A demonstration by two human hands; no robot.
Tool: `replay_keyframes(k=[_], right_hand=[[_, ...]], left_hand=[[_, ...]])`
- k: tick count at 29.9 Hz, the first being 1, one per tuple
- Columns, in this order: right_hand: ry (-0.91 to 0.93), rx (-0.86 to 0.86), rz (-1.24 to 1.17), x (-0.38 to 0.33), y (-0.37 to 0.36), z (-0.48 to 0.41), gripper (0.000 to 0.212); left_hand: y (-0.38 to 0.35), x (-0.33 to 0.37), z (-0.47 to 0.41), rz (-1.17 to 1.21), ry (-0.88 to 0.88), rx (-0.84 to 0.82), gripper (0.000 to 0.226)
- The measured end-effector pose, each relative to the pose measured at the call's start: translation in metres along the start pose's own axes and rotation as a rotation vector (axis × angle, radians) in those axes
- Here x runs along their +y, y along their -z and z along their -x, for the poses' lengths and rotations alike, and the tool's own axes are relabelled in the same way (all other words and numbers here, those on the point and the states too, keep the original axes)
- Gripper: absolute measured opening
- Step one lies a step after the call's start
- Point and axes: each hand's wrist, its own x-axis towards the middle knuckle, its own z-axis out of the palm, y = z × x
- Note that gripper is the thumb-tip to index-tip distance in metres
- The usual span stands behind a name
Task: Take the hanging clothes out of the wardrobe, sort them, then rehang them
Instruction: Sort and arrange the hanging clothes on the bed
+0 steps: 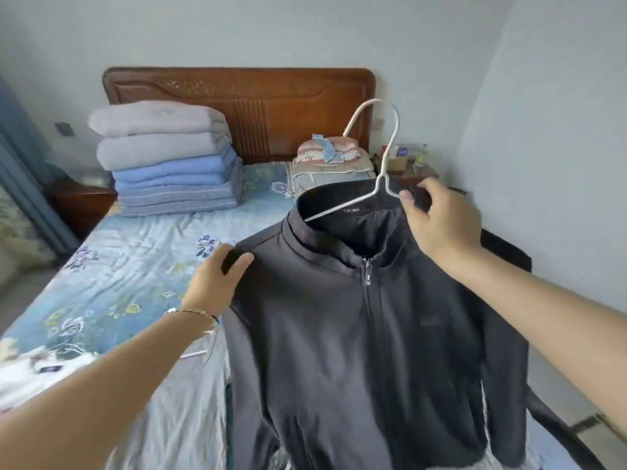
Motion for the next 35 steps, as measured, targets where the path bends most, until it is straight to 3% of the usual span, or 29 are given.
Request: replay_keyframes(k=[5,9,15,19,27,31,35], right_hand=[[-0.067,0.017,-0.062,-0.070,0.031,-0.026,0.030],[-0.085,0.004,-0.070,-0.105,0.036,-0.028,0.032],[-0.026,-0.135,0.004,-0.135,0.041,-0.016,0.038],[-0.087,-0.245,0.099,-0.145,0.043,-0.014,0.041],[-0.114,-0.232,0.232,-0.112,0.042,-0.031,0.051],[-0.077,-0.264,0.378,-0.085,0.006,-0.050,0.058],[-0.137,-0.317,0.291,-0.052,-0.052,-0.073,0.060]], left_hand=[[0.075,-0.032,0.022,-0.058,0.163,-0.078,0.030],[0.108,-0.059,0.035,-0.032,0.251,0.040,0.037],[0.148,-0.076,0.063,-0.057,0.234,0.197,0.038],[0.165,-0.069,0.065,-0.095,0.185,0.287,0.035],[0.157,-0.035,0.038,-0.116,0.225,0.340,0.026],[0.124,-0.040,0.008,-0.290,0.273,0.319,0.040],[0.073,-0.053,-0.030,-0.379,0.362,0.303,0.043]])
